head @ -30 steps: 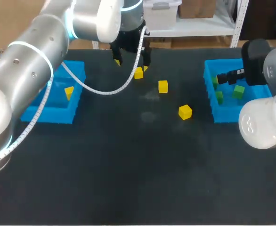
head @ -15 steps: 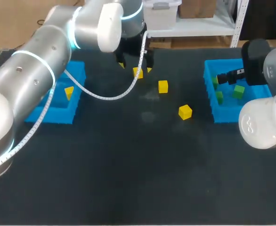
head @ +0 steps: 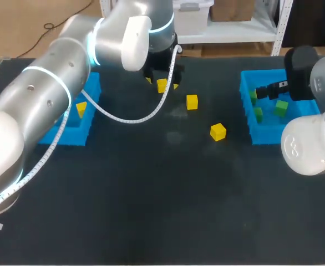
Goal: Put the green cubes in the right bin and the yellow cubes in the left bin.
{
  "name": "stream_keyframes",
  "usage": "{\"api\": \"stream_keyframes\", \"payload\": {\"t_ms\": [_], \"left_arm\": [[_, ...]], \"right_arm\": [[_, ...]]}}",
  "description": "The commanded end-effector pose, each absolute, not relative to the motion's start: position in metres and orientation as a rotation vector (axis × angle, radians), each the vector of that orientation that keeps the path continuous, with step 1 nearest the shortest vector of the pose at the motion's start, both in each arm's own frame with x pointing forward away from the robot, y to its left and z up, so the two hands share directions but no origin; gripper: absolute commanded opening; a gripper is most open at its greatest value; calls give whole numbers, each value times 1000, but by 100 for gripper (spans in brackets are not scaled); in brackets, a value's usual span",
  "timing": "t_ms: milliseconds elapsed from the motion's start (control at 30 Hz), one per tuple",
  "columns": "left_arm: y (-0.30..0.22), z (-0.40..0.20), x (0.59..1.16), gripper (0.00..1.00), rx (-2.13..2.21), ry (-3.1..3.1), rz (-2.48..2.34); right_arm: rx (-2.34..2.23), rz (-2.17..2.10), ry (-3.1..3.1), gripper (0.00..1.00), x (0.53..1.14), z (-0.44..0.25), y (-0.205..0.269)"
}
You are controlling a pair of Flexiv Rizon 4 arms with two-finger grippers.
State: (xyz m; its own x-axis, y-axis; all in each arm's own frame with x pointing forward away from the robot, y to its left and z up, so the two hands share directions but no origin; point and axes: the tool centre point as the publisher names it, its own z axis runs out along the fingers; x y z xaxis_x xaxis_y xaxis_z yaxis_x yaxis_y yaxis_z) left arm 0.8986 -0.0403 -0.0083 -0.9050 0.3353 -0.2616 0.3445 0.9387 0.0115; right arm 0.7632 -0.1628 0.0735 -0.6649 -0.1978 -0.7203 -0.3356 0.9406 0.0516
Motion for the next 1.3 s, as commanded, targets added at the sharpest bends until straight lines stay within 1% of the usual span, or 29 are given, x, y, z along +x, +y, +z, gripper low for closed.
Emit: {"api": "stream_keyframes", "payload": {"t_ms": [33,333,533,733,933,1100,1300], "left_arm": [[-43,-10,907,0,580,3220,52],[-39,2,902,0,616,3190,46],[-18,39,904,0,583,3083,68],[33,89,909,0,438,2964,121],[92,120,906,0,293,2917,165],[141,125,896,0,175,2924,187],[188,109,881,0,60,2967,203]], "right_arm": [[-375,231,2317,100,763,74,-163],[-375,231,2317,100,763,74,-163],[-375,231,2317,100,763,74,-163],[-375,231,2317,100,763,74,-163],[-375,231,2317,100,763,74,-163],[-375,231,2317,100,763,74,-163],[-375,231,2317,100,763,74,-163]]}}
